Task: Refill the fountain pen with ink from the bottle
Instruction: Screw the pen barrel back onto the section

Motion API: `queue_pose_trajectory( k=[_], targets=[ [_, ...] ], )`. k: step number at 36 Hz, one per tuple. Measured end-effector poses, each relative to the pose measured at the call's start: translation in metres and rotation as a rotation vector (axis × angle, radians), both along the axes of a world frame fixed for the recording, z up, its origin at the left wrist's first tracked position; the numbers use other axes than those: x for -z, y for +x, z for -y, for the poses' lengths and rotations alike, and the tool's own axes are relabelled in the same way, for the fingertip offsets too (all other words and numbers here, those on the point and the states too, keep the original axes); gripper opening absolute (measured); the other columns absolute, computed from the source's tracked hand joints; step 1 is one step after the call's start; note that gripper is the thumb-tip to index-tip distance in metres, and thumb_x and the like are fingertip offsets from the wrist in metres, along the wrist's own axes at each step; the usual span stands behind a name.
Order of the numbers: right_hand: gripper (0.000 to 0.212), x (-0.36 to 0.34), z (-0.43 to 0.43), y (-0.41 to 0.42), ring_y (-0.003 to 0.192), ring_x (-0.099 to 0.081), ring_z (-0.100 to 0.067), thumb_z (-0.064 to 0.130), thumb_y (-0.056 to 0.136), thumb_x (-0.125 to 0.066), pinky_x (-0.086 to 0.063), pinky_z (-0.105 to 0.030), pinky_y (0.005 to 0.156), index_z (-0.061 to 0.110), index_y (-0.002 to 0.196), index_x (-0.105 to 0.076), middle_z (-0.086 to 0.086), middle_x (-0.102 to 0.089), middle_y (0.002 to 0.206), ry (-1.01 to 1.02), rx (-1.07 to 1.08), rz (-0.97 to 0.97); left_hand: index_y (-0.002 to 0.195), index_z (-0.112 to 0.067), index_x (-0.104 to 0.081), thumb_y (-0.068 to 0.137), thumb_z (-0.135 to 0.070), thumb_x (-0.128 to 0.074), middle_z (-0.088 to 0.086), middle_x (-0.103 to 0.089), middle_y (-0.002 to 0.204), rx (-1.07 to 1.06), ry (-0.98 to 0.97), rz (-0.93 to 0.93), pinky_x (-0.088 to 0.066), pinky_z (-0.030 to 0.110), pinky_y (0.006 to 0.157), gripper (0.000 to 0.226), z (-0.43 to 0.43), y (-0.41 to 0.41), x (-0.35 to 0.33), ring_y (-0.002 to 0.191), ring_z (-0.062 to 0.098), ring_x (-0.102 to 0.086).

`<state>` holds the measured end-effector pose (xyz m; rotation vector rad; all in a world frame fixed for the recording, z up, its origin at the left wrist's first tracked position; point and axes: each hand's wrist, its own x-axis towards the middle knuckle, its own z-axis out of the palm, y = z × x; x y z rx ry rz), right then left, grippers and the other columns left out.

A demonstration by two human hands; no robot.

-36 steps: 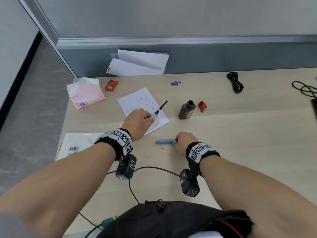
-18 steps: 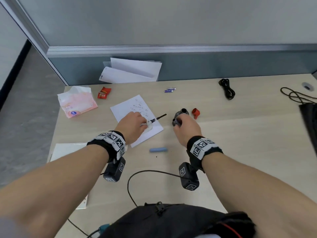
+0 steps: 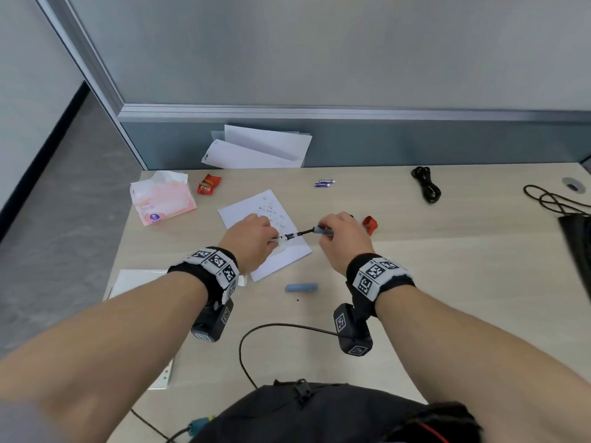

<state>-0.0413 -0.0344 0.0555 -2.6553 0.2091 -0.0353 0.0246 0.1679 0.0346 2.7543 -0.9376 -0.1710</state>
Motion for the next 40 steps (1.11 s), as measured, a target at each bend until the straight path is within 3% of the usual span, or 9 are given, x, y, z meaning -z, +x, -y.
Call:
queue_pose_trajectory(
  k=[3,7,11,14,20,25,31,35,40],
  targets=[
    [0.029,0.001,-0.001,0.0,0.099,-0.051,-0.022,0.013,0.088,-0.049,-0.031,-0.034,0.09,0.024,0.109,-0.065,-0.001,-0.054,0.108,-0.094,-0.066,0.023,0.116,-0.016,-0.065,0.098,-0.031,-0.044,0.003,-0.057,0.109,0.031,0.029,0.019,-0.039,0.031,0.083,0.031,0.002,-0.001,0.0,0.104,0.022,-0.045],
    [0.031,0.003,-0.01,0.004,0.102,-0.048,-0.026,0.008,0.091,-0.049,-0.04,-0.036,0.094,0.017,0.115,-0.067,-0.005,-0.049,0.112,-0.09,-0.153,0.006,0.109,-0.015,-0.066,0.098,-0.031,-0.045,0.003,-0.056,0.105,0.068,0.042,0.053,-0.041,0.035,0.079,0.029,0.009,-0.002,-0.003,0.101,0.023,-0.045],
    [0.044,0.003,-0.012,0.007,0.11,-0.044,-0.023,-0.006,0.086,-0.047,-0.037,-0.027,0.098,0.012,0.124,-0.06,-0.005,-0.043,0.119,-0.038,-0.151,-0.05,0.106,-0.014,-0.066,0.098,-0.032,-0.044,0.005,-0.055,0.104,0.079,0.056,0.039,-0.042,0.037,0.081,0.029,0.016,-0.003,-0.004,0.099,0.024,-0.045],
    [0.047,0.001,-0.01,0.008,0.106,-0.049,-0.021,-0.008,0.086,-0.043,-0.034,-0.018,0.089,0.013,0.125,-0.059,-0.004,-0.045,0.122,0.044,-0.142,-0.089,0.105,-0.014,-0.066,0.098,-0.031,-0.043,0.005,-0.055,0.104,0.071,0.053,0.023,-0.042,0.037,0.081,0.029,0.012,-0.004,0.0,0.1,0.024,-0.045],
    [0.032,0.001,-0.008,0.008,0.095,-0.059,-0.019,0.008,0.092,-0.049,-0.048,-0.028,0.088,0.016,0.121,-0.06,-0.003,-0.063,0.109,0.295,0.028,-0.114,0.112,-0.015,-0.066,0.098,-0.029,-0.045,0.003,-0.056,0.106,0.071,0.021,0.02,-0.04,0.033,0.081,0.029,0.004,-0.005,0.005,0.101,0.022,-0.044],
    [0.017,0.001,-0.009,0.009,0.073,-0.067,-0.016,0.02,0.093,-0.054,-0.053,-0.029,0.065,0.016,0.108,-0.06,-0.003,-0.064,0.107,0.492,0.155,-0.084,0.114,-0.014,-0.065,0.099,-0.029,-0.045,0.004,-0.055,0.109,0.076,-0.002,0.012,-0.039,0.032,0.082,0.029,0.007,-0.007,0.005,0.104,0.023,-0.043],
    [0.02,0.002,-0.008,0.008,0.089,-0.056,-0.012,0.01,0.086,-0.059,-0.044,-0.022,0.08,0.021,0.102,-0.064,0.002,-0.06,0.105,0.397,0.084,-0.06,0.11,-0.016,-0.064,0.099,-0.031,-0.043,0.002,-0.054,0.108,0.007,-0.004,-0.024,-0.037,0.03,0.079,0.027,0.002,-0.004,0.005,0.103,0.021,-0.041],
    [0.003,-0.003,-0.01,0.011,0.063,-0.063,-0.012,0.017,0.091,-0.059,-0.049,-0.022,0.056,0.019,0.091,-0.062,0.0,-0.065,0.078,0.503,0.139,-0.078,0.111,-0.015,-0.064,0.099,-0.029,-0.044,0.002,-0.054,0.107,0.018,-0.025,-0.014,-0.031,0.026,0.077,0.027,0.0,-0.001,0.005,0.101,0.021,-0.041],
    [0.018,-0.004,-0.005,0.011,0.038,-0.054,-0.001,0.029,0.092,-0.056,-0.037,-0.013,0.036,0.013,0.094,-0.064,-0.002,-0.064,0.068,0.526,0.195,-0.045,0.111,-0.015,-0.065,0.098,-0.029,-0.045,0.002,-0.055,0.106,0.043,-0.049,0.003,-0.033,0.027,0.078,0.028,0.004,0.001,0.003,0.101,0.021,-0.042]
  ],
)
